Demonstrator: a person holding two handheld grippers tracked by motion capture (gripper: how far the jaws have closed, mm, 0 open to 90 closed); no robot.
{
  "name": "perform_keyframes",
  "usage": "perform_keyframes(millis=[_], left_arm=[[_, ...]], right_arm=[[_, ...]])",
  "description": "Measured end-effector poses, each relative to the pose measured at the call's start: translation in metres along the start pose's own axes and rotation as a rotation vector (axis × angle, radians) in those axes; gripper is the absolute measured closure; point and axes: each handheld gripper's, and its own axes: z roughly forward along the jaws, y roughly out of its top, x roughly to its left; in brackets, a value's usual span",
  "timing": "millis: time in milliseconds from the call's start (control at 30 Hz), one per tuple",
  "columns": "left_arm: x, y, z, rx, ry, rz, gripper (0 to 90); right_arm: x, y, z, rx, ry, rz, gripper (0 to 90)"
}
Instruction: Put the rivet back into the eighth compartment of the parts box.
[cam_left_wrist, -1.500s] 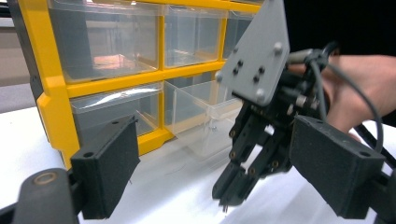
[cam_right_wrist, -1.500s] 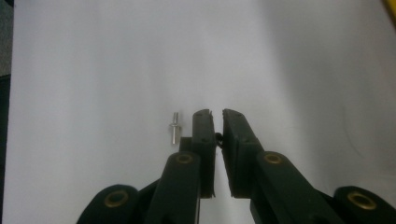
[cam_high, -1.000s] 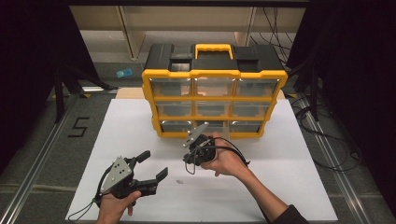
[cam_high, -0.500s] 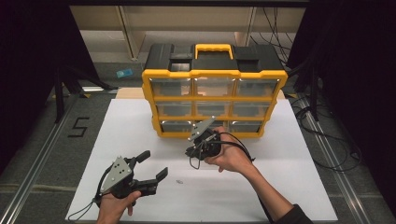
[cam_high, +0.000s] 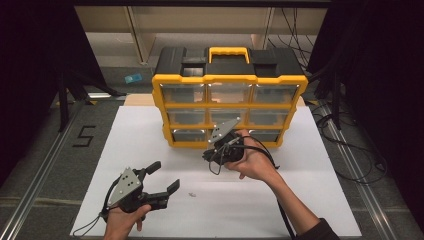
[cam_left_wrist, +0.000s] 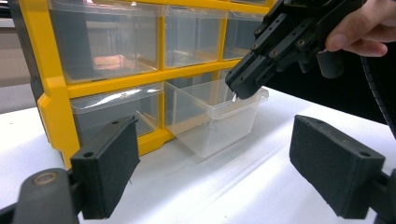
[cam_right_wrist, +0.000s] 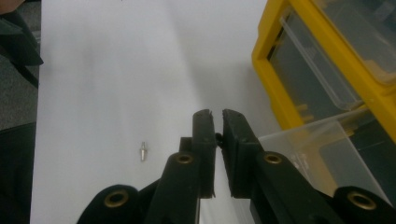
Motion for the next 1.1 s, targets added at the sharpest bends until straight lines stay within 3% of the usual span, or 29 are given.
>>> perform_keyframes(millis=[500, 733, 933, 1100], left_arm=[[0.000, 0.000, 0.000, -0.003, -0.003, -0.004, 15.9], [0.000, 0.000, 0.000, 0.006, -0.001, -0.001, 15.9], [0.000, 0.000, 0.000, -0.003, -0.003, -0.001, 15.9], [0.000, 0.000, 0.000, 0.000, 0.000, -0.004, 15.9]], right_arm=[[-0.015, -0.004, -0.018, -0.040, -0.054, 0.027, 84.1], [-0.024, -0.010, -0.021, -0.028, -0.089, 0.048, 84.1], [-0.030, -0.014, -0.019, -0.014, -0.152, 0.049, 84.0], [-0.034, -0.019, -0.018, 0.003, -0.157, 0.071, 84.0]])
